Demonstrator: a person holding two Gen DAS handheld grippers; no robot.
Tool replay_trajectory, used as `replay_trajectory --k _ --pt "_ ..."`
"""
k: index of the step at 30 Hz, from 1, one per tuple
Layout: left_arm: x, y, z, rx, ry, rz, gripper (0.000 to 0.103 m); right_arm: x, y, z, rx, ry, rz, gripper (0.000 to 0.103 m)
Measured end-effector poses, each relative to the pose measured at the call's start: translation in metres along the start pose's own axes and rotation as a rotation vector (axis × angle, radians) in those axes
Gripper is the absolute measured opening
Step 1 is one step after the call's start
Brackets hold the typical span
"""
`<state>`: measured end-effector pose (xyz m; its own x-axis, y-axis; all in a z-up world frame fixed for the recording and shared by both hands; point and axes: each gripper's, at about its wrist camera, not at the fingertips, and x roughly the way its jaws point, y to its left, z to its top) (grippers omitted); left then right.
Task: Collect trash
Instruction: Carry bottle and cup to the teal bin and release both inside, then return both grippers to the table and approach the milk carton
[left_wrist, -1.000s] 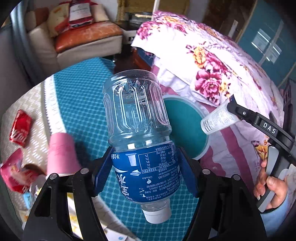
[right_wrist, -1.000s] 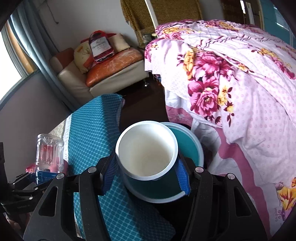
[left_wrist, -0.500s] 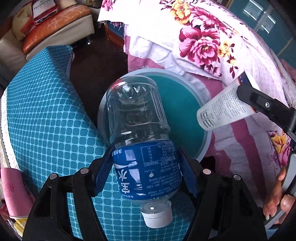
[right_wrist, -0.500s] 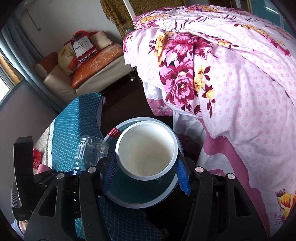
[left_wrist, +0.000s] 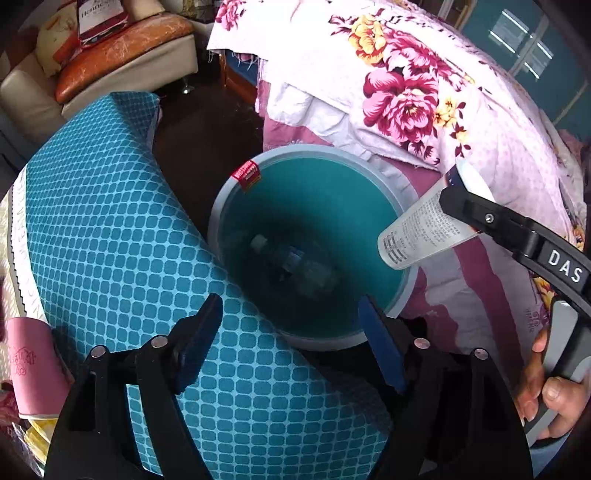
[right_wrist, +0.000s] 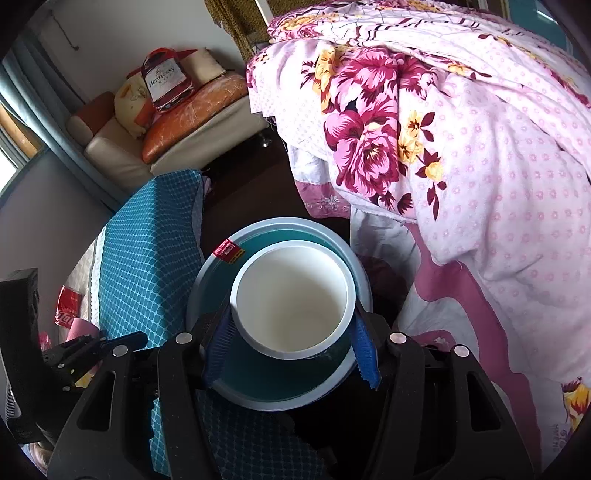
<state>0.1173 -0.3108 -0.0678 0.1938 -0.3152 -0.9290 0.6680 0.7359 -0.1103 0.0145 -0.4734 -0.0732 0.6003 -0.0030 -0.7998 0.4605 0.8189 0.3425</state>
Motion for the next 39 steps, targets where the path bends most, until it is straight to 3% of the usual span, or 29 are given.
replay_trajectory --k 8,10,15,21,39 --pt "-0.037 0.022 -0.02 -0.075 -0.068 -0.015 0.088 -0.001 0.013 -0.003 -0.02 0.029 0.004 0.056" --pt "-0.047 0.027 -0.027 -0.091 -0.08 -0.022 0.089 -0.001 0.017 -0.005 -0.012 0.048 0.017 0.067" --pt "-0.067 0.04 -0.049 -0.124 -0.106 -0.025 0.089 -0.011 0.032 -0.01 -0.026 0.037 0.017 0.076" --pt "-0.083 0.063 -0.087 -0.191 -0.117 -0.032 0.089 -0.024 0.055 -0.018 -0.056 0.051 0.026 0.077" --pt "-0.148 0.141 -0.216 -0.403 -0.198 0.032 0.089 -0.056 0.18 -0.097 -0.349 0.153 0.07 0.082"
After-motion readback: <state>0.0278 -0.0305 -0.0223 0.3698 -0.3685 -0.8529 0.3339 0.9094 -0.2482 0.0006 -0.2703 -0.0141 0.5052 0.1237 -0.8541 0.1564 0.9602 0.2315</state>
